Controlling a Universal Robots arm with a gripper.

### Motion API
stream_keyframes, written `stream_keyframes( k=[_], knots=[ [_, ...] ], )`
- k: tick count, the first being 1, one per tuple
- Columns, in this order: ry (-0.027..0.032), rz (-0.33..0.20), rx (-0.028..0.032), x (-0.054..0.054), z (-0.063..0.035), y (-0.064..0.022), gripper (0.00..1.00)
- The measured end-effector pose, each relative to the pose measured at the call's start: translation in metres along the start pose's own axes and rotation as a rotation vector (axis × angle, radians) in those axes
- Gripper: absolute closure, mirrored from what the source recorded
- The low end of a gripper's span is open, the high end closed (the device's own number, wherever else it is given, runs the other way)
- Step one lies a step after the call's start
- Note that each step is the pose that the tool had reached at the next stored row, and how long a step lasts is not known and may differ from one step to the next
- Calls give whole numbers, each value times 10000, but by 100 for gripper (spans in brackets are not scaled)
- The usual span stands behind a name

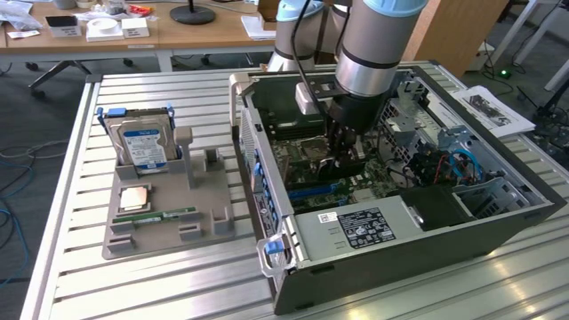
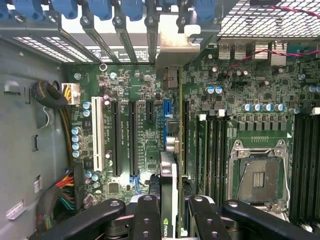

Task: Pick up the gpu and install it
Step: 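Insert the gpu into the slot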

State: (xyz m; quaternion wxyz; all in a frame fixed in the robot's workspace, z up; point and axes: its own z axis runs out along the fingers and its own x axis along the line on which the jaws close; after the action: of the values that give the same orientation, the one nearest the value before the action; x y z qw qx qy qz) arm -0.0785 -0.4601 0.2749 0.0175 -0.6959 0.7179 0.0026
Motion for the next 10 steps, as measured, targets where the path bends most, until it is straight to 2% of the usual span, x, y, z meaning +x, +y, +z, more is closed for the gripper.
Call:
stream_keyframes(
  k=[10],
  knots=[
    [-2, -1, 4, 20, -1, 46, 73]
  ],
)
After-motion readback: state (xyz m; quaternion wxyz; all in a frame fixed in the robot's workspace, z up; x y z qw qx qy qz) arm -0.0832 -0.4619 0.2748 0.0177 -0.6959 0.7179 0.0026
